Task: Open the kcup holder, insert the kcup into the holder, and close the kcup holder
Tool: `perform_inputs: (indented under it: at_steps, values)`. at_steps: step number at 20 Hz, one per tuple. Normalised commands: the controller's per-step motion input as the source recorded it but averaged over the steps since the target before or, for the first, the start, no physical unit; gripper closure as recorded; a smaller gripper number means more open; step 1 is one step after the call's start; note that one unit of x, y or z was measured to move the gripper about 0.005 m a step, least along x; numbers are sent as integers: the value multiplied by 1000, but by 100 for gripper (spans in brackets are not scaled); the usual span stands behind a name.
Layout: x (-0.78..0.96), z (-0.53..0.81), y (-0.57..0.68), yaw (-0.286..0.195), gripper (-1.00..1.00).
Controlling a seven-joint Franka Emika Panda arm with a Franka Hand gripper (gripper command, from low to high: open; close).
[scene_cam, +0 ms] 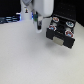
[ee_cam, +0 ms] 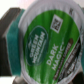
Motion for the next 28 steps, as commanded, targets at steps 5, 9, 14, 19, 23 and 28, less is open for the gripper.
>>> perform_inputs:
  at_steps: [5, 9, 14, 19, 23, 28]
  values:
    - [412, 624, 575, 40, 100]
    - [385, 532, 601, 31, 100]
    - [326, 400, 619, 27, 100]
    - [158, 137, 649, 24, 100]
    - [-13, 0, 648, 31, 100]
    - [-34, -21, 611, 38, 100]
